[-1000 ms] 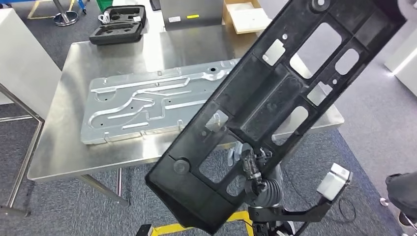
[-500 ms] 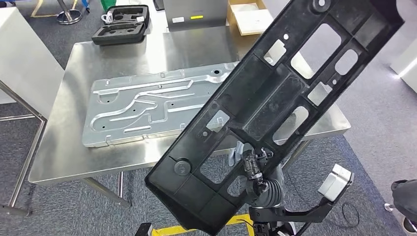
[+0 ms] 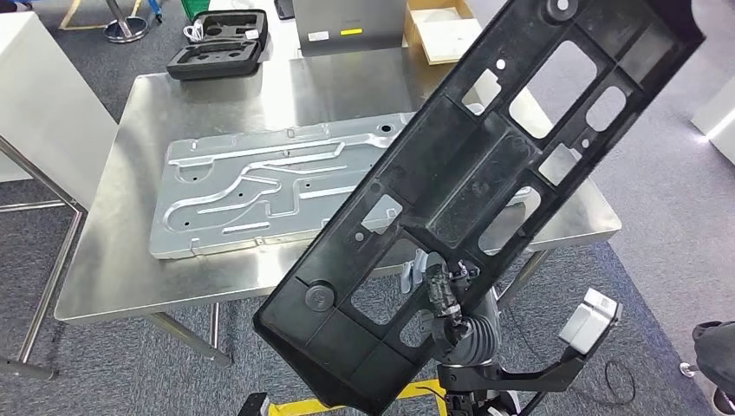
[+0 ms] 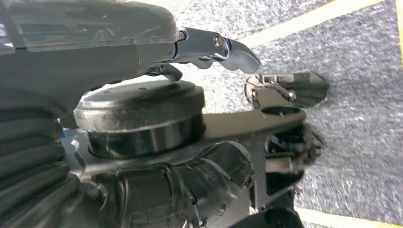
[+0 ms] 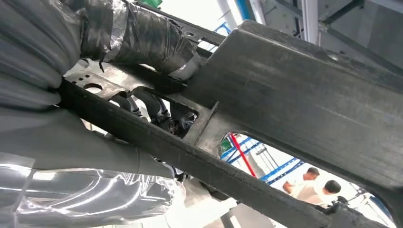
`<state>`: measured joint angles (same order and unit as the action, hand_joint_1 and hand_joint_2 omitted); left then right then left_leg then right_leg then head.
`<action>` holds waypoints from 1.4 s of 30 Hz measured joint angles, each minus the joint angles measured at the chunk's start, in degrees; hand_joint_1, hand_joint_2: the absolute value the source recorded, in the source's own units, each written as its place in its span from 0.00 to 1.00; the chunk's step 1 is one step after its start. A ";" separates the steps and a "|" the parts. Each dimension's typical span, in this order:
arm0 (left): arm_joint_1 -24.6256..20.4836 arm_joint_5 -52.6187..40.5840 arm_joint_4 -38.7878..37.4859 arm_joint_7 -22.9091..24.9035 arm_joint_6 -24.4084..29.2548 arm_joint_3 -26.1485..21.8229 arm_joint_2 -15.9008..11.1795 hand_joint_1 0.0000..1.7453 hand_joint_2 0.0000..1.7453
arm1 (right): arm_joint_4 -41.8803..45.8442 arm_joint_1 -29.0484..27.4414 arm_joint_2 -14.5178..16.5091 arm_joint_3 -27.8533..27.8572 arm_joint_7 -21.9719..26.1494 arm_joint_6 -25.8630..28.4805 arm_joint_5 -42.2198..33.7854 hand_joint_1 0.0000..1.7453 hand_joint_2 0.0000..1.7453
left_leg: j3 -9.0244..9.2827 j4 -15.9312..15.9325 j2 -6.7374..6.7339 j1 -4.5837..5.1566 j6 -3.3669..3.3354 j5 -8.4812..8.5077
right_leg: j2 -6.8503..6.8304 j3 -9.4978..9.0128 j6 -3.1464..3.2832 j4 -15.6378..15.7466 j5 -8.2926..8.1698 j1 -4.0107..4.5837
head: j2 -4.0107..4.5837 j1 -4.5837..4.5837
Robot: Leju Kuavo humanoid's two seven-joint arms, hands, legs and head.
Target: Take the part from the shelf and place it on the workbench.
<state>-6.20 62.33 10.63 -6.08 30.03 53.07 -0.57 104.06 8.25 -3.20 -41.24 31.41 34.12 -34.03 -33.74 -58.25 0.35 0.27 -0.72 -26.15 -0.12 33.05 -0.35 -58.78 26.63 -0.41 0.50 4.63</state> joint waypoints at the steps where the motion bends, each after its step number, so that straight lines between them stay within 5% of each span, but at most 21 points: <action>1: 0.06 0.01 -0.01 -0.02 -0.04 0.00 -0.01 0.00 1.00 | 0.00 0.00 -0.01 0.00 -0.01 0.00 -0.02 0.95 1.00 | 0.14 0.26 0.00 -0.06 -0.34 0.15 | 0.01 0.04 -0.29 -0.21 0.20 -0.07 | 0.00 0.00; 3: 0.07 -0.01 -0.01 -0.05 -0.06 0.00 -0.04 0.00 1.00 | 0.01 0.05 -0.01 0.00 -0.01 0.00 -0.06 0.95 1.00 | 0.44 0.78 -0.04 -0.26 -1.07 0.41 | 0.05 1.31 -0.71 -3.11 2.08 -0.10 | 0.00 -0.09; 6: 0.00 -0.01 -0.01 -0.03 -0.05 0.00 -0.08 0.00 1.00 | -0.03 -0.03 -0.04 0.00 -0.07 0.00 -0.11 0.95 1.00 | 0.48 0.82 -0.08 -0.14 -1.62 0.36 | 0.08 6.58 -0.95 -13.80 6.91 -0.13 | 0.00 -0.15; 8: 0.07 0.01 -0.01 0.03 -0.03 0.00 -0.08 0.00 1.00 | -0.09 -0.09 -0.05 0.00 -0.15 0.01 -0.15 0.95 1.00 | 0.56 0.76 -0.03 -0.07 -1.67 0.26 | 0.07 8.15 -1.00 -16.33 6.64 -0.15 | 0.00 -0.16; 11: 0.10 0.01 0.00 0.07 -0.02 0.00 -0.06 0.00 1.00 | -0.18 -0.06 -0.05 0.00 -0.27 0.03 -0.16 0.95 1.00 | 0.88 0.45 0.13 -0.03 -1.35 -0.18 | 0.08 3.53 -0.69 -6.14 0.99 -0.16 | 0.00 -0.17; 13: 0.03 0.00 -0.01 0.10 -0.03 0.00 -0.07 0.00 1.00 | -0.20 -0.03 -0.05 0.00 -0.38 0.04 -0.16 0.95 1.00 | 0.76 0.05 0.20 0.13 -0.85 -0.50 | 0.15 1.21 -0.32 -1.20 -0.47 -0.05 | 0.00 -0.11; 18: 0.00 -0.04 -0.01 0.48 -0.02 0.00 -0.08 0.00 1.00 | -0.21 0.04 -0.04 0.00 -0.89 0.09 0.19 0.95 1.00 | -0.23 -2.18 0.09 0.09 0.61 -2.14 | 0.26 0.66 0.92 -0.08 -0.56 -0.14 | 0.01 0.00; 21: -0.03 -0.08 0.00 0.55 -0.02 0.00 -0.08 0.00 1.00 | -0.25 0.14 -0.03 0.00 -0.93 0.11 0.53 0.95 1.00 | -5.34 -12.73 0.02 -0.17 1.43 -7.13 | 0.07 0.49 1.46 -0.06 -0.43 -0.13 | 0.00 0.15; 23: 0.04 -0.08 0.01 0.55 -0.02 0.00 -0.08 0.00 1.00 | -0.31 0.13 -0.03 0.00 -1.01 0.11 0.59 0.95 1.00 | -7.88 -17.16 0.01 -0.31 1.63 -7.99 | 0.05 0.45 1.60 -0.18 -0.26 -0.08 | 0.00 0.16; 25: 0.06 -0.04 0.01 0.54 -0.03 0.00 -0.08 0.00 1.00 | -0.34 0.14 -0.03 0.00 -1.23 0.07 0.66 0.95 1.00 | -6.40 -13.34 0.00 -0.41 1.53 -4.72 | 0.13 0.18 1.59 -0.27 -0.01 -0.09 | 0.00 0.18; 28: -0.03 -0.01 0.01 0.54 0.04 0.00 -0.08 0.00 1.00 | -0.34 0.22 -0.03 0.00 -1.48 0.01 0.80 0.95 1.00 | -1.04 -2.13 -0.04 -0.27 0.97 -0.04 | 0.21 -0.32 1.09 -0.37 0.47 0.05 | 0.00 0.13; 33: 0.10 0.08 0.00 0.62 0.30 0.00 -0.10 0.00 1.00 | -0.39 0.41 -0.04 0.00 -2.19 -0.01 1.61 0.95 1.00 | 0.26 0.43 0.06 -0.10 -0.59 0.19 | 0.16 0.00 -0.36 -1.14 1.24 -0.03 | 0.00 0.06; 38: 0.04 0.17 0.00 0.66 0.14 0.00 -0.10 0.00 1.00 | -0.56 0.34 -0.09 0.00 -2.82 -0.04 2.07 0.95 1.00 | 0.78 0.80 -0.04 -0.08 -1.60 0.04 | 0.21 8.02 -0.91 -16.09 7.10 -0.09 | 0.00 -0.25; 40: 0.11 0.20 0.00 0.66 0.13 0.00 -0.10 0.00 1.00 | -0.70 0.31 -0.12 0.00 -2.95 -0.04 2.07 0.95 1.00 | 1.04 0.70 0.02 -0.07 -1.59 -0.25 | 0.20 8.05 -0.88 -14.67 4.71 -0.15 | 0.00 -0.26; 42: 0.13 0.19 0.00 0.65 0.10 0.00 -0.09 0.00 1.00 | -0.75 0.35 -0.12 0.00 -2.96 -0.05 2.08 0.95 1.00 | 1.40 0.48 0.14 -0.04 -1.30 -0.72 | 0.19 4.61 -0.66 -6.85 0.57 -0.15 | 0.00 -0.27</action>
<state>-6.07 62.52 10.63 -5.43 30.12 53.07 -0.66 103.30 8.60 -3.32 -41.24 28.46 34.07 -31.94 -32.33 -57.77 0.48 0.24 -2.02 -26.87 0.07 37.66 -1.01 -65.64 27.20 -0.56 0.50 4.37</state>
